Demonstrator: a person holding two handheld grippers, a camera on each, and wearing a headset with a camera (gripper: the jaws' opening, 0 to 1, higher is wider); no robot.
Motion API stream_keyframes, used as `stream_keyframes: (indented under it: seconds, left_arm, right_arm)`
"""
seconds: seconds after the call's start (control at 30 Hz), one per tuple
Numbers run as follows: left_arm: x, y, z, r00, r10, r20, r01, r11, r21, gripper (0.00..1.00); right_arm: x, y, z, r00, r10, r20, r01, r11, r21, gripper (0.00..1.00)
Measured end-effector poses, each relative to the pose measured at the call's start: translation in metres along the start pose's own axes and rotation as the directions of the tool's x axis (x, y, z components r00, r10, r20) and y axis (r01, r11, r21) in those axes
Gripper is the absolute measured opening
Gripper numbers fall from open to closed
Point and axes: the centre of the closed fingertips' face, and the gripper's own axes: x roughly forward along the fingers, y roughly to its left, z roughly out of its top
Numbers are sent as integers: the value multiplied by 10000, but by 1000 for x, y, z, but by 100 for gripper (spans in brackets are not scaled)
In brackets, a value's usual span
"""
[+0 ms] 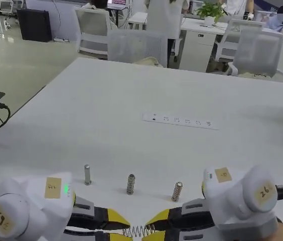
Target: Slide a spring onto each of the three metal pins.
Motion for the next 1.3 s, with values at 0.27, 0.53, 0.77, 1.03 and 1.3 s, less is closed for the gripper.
stream_keyframes:
  seconds: [0.27,0.53,0.77,1.03,1.3]
  left_arm:
    - [-1,1,-3,10000,66,-60,-66,10000,-6,2]
    - [-1,2,0,9999,101,108,-100,9999,-116,2]
    - [-2,3,1,9997,138,180,-135,9998,-171,2]
    - [-3,5,1,9995,243,212,-238,9994,-234,2]
    - [-4,7,1,9991,291,310,-280,9990,-350,2]
  right_arm:
    - [-2,7,15,9999,130,-79,-133,9991,-393,9]
    - [1,12,31,9989,268,-380,-305,9945,-1005,9]
    - [6,11,27,9921,374,-1197,-543,9886,-1406,9]
    - [12,10,27,9832,499,-1754,-802,9822,-1698,9]
    - [14,7,27,9733,599,-2215,-1012,9784,-1801,8]
